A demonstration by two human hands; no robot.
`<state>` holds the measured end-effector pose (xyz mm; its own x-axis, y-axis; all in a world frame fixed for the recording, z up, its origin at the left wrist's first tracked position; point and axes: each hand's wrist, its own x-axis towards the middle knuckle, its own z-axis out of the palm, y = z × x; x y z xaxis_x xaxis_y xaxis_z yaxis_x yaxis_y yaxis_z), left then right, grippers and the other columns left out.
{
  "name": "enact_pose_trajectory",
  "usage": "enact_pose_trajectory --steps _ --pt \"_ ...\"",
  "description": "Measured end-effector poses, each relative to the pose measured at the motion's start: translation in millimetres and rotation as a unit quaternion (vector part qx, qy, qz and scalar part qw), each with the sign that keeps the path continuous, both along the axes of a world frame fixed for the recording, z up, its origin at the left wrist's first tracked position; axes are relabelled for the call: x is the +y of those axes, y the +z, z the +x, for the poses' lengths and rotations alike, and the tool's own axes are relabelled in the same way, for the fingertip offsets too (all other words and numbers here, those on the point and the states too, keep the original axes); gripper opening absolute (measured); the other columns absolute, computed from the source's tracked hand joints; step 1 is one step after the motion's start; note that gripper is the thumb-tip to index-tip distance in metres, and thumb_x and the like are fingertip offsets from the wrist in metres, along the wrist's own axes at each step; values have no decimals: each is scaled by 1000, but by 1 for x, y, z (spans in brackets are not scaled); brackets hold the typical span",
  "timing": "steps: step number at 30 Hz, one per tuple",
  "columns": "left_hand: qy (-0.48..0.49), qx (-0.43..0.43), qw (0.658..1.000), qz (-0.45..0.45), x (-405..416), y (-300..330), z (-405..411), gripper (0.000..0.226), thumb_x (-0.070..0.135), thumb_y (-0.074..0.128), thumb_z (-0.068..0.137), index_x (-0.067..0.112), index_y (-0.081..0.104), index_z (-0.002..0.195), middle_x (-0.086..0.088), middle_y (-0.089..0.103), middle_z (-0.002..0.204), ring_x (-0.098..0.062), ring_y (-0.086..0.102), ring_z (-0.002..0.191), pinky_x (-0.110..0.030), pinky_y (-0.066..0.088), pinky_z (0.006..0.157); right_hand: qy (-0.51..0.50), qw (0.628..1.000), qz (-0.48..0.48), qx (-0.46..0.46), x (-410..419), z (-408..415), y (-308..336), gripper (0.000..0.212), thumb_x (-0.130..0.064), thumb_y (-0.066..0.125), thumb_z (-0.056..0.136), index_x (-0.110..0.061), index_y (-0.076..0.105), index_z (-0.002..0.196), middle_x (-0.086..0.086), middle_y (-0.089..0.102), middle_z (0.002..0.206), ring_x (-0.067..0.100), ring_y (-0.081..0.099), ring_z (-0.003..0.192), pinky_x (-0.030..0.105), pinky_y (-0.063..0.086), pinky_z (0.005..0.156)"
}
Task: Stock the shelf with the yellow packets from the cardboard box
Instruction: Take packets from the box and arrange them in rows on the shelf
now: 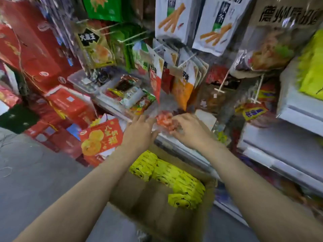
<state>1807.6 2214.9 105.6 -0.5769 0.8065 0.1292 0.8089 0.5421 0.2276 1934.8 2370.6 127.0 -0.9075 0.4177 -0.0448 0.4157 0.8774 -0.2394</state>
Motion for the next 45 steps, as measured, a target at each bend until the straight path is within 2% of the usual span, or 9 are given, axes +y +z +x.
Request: enact_pose_trajectory --steps 5,14,18,23,28,32,35,38,45 --pt "-36 -100 990 -93 -7 -98 0 53 54 43 83 20 62 119 -9 61 117 -36 55 111 -48 49 90 -62 990 -75 -98 -17 16 -91 52 -49 64 87 -26 53 132 9 57 128 31 49 122 39 46 95" --pt "-25 -279 937 -208 -47 -253 23 48 45 62 88 20 58 129 -15 59 127 -37 51 119 -43 46 96 -138 924 -200 -295 -50 89 -258 52 -48 66 86 -26 55 132 12 59 129 31 53 121 37 46 92" --pt "26 -351 919 -178 -59 -298 16 53 40 72 82 18 58 129 -17 56 130 -36 49 122 -41 43 99 -155 914 -190 -323 -60 110 -306 57 -46 70 84 -26 52 134 9 56 132 31 49 125 36 45 94" --pt "113 -364 919 -102 -65 -333 2 48 31 75 82 18 62 126 -15 52 134 -32 45 125 -32 35 103 -147 910 -162 -351 -57 116 -348 63 -43 74 82 -28 50 138 6 49 139 28 42 131 36 44 97" --pt "139 -357 920 -81 -71 -356 -9 50 36 73 82 21 60 128 -12 52 133 -29 49 123 -33 39 104 -133 919 -83 -363 -54 116 -376 31 -24 67 88 -21 66 119 7 52 127 28 43 127 37 48 95" --pt "133 -314 937 -78 -75 -362 -20 57 36 73 82 27 53 134 -9 43 141 -29 40 129 -39 36 108 -162 920 -178 -310 -47 115 -383 17 -31 69 88 -19 71 101 8 60 110 31 51 117 35 46 84" --pt "94 -264 955 -100 -73 -366 -31 70 41 76 78 30 47 141 -9 35 152 -31 28 141 -46 25 115 -212 881 -346 -242 -41 114 -380 14 -28 73 86 -19 62 85 5 60 83 27 59 88 35 41 68" --pt "67 -286 949 -114 -69 -373 -42 77 38 80 74 26 46 142 -9 37 153 -31 26 143 -48 23 116 -232 831 -457 -214 -40 110 -374 18 -27 72 88 -19 57 84 0 59 78 19 55 77 33 38 67" --pt "89 -323 933 -133 -60 -381 -56 78 22 83 70 32 46 138 -7 43 137 -29 36 125 -38 34 105 -359 676 -633 -114 -54 95 -373 14 -17 66 92 -16 61 105 10 71 111 27 67 106 48 51 96"
